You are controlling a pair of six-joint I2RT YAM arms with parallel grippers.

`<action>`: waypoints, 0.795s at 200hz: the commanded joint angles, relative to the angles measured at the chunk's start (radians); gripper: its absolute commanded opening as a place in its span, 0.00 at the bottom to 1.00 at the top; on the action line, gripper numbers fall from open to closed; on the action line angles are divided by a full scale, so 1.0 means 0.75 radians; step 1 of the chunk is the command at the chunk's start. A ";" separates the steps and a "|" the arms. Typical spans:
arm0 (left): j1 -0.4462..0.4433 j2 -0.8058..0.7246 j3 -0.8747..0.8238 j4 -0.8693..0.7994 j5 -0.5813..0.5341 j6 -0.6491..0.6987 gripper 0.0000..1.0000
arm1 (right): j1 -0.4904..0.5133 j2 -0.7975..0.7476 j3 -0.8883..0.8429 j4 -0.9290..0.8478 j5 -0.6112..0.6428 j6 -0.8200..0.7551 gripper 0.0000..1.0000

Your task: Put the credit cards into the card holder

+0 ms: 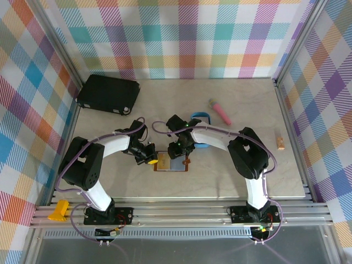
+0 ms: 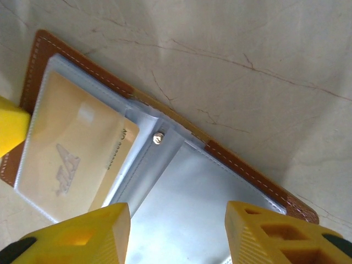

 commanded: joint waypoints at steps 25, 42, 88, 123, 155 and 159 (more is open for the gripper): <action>0.020 0.034 0.013 -0.046 -0.019 0.021 0.00 | -0.011 0.050 0.062 -0.068 -0.048 0.028 0.51; 0.020 0.039 0.012 -0.041 -0.012 0.017 0.00 | -0.011 0.058 0.065 -0.083 -0.058 0.054 0.51; 0.020 0.044 0.009 -0.041 -0.011 0.012 0.00 | -0.011 0.098 0.067 -0.087 -0.108 0.128 0.51; 0.019 0.052 0.008 -0.034 -0.004 0.005 0.00 | -0.004 0.119 0.069 -0.073 -0.142 0.169 0.50; 0.020 0.058 0.007 -0.033 -0.006 0.004 0.00 | -0.004 0.109 0.066 -0.037 -0.207 0.206 0.49; 0.020 0.058 0.007 -0.032 -0.004 0.004 0.00 | -0.005 0.107 0.066 -0.030 -0.214 0.209 0.49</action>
